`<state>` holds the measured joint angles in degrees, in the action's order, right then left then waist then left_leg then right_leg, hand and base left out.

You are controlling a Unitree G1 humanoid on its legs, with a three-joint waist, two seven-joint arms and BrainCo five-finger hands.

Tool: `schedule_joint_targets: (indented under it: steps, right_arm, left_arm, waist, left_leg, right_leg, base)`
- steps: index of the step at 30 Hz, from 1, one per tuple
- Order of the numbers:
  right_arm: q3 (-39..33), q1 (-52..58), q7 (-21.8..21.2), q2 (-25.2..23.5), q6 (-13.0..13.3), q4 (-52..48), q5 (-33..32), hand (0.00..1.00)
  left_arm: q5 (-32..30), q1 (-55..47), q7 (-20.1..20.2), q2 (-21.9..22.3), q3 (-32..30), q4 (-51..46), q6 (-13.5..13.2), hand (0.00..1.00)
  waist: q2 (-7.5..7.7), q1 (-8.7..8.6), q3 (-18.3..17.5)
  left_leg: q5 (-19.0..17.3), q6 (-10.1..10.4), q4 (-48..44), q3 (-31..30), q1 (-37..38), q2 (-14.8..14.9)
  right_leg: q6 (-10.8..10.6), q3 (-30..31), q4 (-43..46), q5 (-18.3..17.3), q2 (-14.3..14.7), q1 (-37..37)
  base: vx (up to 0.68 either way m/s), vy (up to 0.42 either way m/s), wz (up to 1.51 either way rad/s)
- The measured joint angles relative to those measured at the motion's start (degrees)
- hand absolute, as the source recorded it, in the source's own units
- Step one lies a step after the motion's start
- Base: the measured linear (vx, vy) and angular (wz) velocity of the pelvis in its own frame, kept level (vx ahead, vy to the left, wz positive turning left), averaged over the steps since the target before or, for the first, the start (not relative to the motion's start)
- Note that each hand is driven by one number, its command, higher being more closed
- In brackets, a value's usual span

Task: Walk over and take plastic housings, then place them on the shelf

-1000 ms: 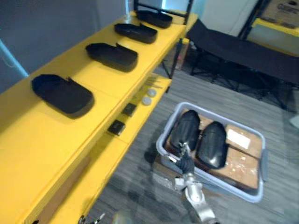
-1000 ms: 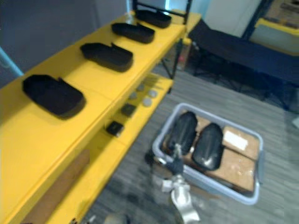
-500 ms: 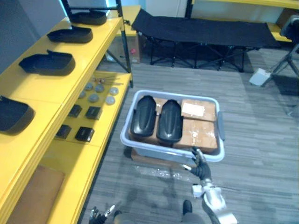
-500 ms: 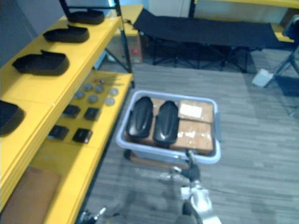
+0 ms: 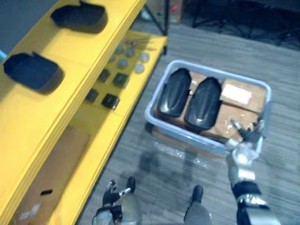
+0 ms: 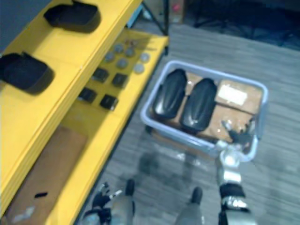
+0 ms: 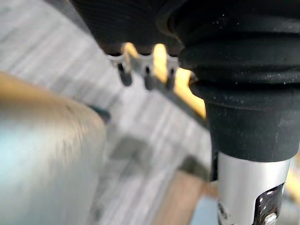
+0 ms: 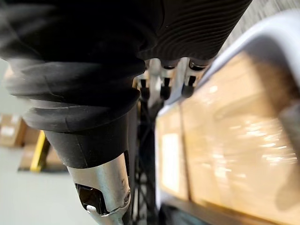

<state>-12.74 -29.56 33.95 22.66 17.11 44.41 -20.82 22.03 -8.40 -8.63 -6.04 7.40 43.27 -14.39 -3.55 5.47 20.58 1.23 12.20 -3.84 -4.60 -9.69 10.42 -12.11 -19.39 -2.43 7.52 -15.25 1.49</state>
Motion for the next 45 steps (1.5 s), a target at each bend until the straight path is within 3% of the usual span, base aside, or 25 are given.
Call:
schedule_joint_targets:
  steps: [5,10,12,18,23,27,28,31,35,37,43,45]
  right_arm:
    - [-0.34,-8.58,1.1,6.89,-1.59,4.78,-0.61,0.0]
    - [0.83,-13.13,-1.57,11.67,-7.53,11.11,-0.87,0.0]
    - [1.44,-15.08,-4.01,14.58,-11.68,15.85,-0.86,0.0]
    - [2.22,-21.09,-5.7,16.94,-18.57,22.25,-0.89,0.0]
    - [4.37,-25.4,-9.41,20.26,-22.11,25.67,-0.64,0.0]
    - [6.96,-27.95,-11.62,22.35,-22.58,26.67,0.74,0.0]
    - [7.51,-29.28,-11.88,23.03,-22.66,26.7,1.15,1.0]
    - [8.48,-30.43,-13.02,24.19,-24.12,27.15,1.6,1.0]
    - [8.47,-30.54,-16.24,28.06,-30.57,28.31,3.65,1.0]
    - [8.38,-30.53,-17.56,28.47,-32.48,29.15,3.78,1.0]
    - [5.99,-30.56,-19.01,28.13,-41.99,32.83,9.74,1.0]
    - [4.25,-30.55,-19.05,28.11,-43.42,33.82,11.68,1.0]
  left_arm:
    - [1.69,0.51,0.5,-0.05,-0.65,-0.18,-0.83,0.0]
    - [2.24,-0.54,1.65,-0.53,-1.54,3.13,-1.72,0.0]
    - [2.22,-1.14,2.39,-0.78,-0.43,3.32,-1.87,0.0]
    - [2.32,-1.17,2.48,-2.04,3.05,2.9,-3.32,0.0]
    - [4.26,-1.17,2.24,-2.5,5.18,2.47,-3.24,0.0]
    - [4.98,-1.04,2.06,-2.47,6.99,1.95,-3.04,0.0]
    - [5.01,-1.04,2.08,-2.46,7.44,1.8,-3.04,0.0]
    - [5.13,-1.04,2.13,-2.45,7.89,1.72,-3.03,0.0]
    - [5.18,-1.04,2.06,-3.02,8.94,0.77,-2.97,0.0]
    - [5.18,-1.04,2.06,-3.09,9.09,0.7,-2.98,0.0]
    - [5.13,-1.05,2.07,-3.31,9.71,0.02,-3.42,0.0]
    - [5.12,-1.07,2.05,-3.43,9.84,-0.54,-3.19,0.0]
  waist:
    - [-1.53,0.41,3.49]
    - [-2.19,0.74,5.77]
    - [-2.44,1.68,6.52]
    - [-3.33,2.01,7.11]
    - [-4.29,2.59,7.4]
    - [-5.83,3.3,7.86]
    - [-6.44,3.36,8.04]
    - [-6.88,3.61,8.12]
    - [-6.88,4.54,8.12]
    - [-6.88,4.52,8.12]
    - [-7.03,4.73,8.13]
    - [-7.03,4.74,8.13]
  left_leg:
    - [1.72,-0.81,1.46,-1.55,-0.5,-1.79]
    - [3.64,-1.0,3.4,-2.65,-1.3,-2.01]
    - [4.18,-0.96,3.83,-2.83,-1.71,-2.01]
    - [4.76,-1.26,3.82,-3.56,-2.52,-2.95]
    - [5.56,-1.58,3.77,-4.34,-4.65,-3.88]
    - [5.9,-1.8,3.62,-4.83,-5.63,-4.56]
    - [6.2,-1.8,3.61,-5.2,-6.5,-4.57]
    - [6.55,-1.78,3.7,-5.79,-7.65,-4.59]
    - [6.55,-1.78,3.61,-5.92,-7.7,-4.83]
    - [6.55,-1.78,3.51,-6.06,-7.68,-4.84]
    - [6.61,-1.72,3.35,-7.22,-7.69,-4.95]
    - [6.72,-1.72,3.35,-7.53,-7.7,-4.99]
  right_leg:
    - [-0.38,-2.52,1.95,-0.65,-1.79,-0.13]
    - [-0.51,-2.66,6.72,-3.06,-2.69,2.93]
    - [-0.44,-2.64,7.45,-3.13,-2.83,3.78]
    - [-0.66,-2.71,9.75,-3.88,-4.02,5.1]
    - [-0.85,-2.92,11.5,-4.21,-5.22,7.49]
    - [-1.0,-3.34,12.05,-4.33,-5.84,8.16]
    - [-1.0,-3.62,12.33,-4.33,-5.86,8.84]
    - [-0.99,-4.01,12.71,-4.34,-5.87,9.8]
    - [-0.82,-4.02,13.18,-4.62,-6.15,9.94]
    - [-0.8,-4.04,13.99,-5.13,-6.27,10.13]
    - [-0.65,-4.67,16.38,-6.77,-6.75,10.28]
    - [-0.64,-5.01,16.93,-7.07,-6.92,10.23]
  base:
    - [-0.03,0.037,0.27]
    - [-0.07,-0.01,0.11]
    - [-0.04,-0.022,0.05]
    - [-0.04,-0.015,0.06]
    - [-0.05,-0.007,0.09]
    - [-0.06,-0.011,0.1]
    - [-0.06,-0.023,0.15]
    - [-0.05,-0.031,0.09]
    - [-0.03,-0.026,0.02]
    - [-0.03,-0.032,0.03]
    - [-0.05,-0.043,0.08]
    - [-0.05,-0.042,0.09]
